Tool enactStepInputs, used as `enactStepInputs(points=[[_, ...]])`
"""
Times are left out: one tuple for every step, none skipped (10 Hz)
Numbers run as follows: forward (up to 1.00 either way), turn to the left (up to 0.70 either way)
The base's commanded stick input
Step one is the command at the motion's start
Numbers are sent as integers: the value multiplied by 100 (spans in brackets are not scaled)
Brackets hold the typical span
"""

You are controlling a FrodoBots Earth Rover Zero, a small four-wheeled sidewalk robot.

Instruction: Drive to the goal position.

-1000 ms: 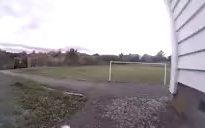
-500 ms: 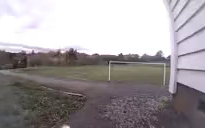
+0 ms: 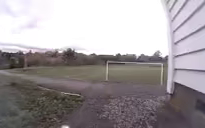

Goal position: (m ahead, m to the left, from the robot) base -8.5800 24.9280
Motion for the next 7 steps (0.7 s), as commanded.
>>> enactStepInputs(points=[[0, -70], [0, -70], [0, -70], [0, -70], [0, -70], [0, -61], [0, -49]])
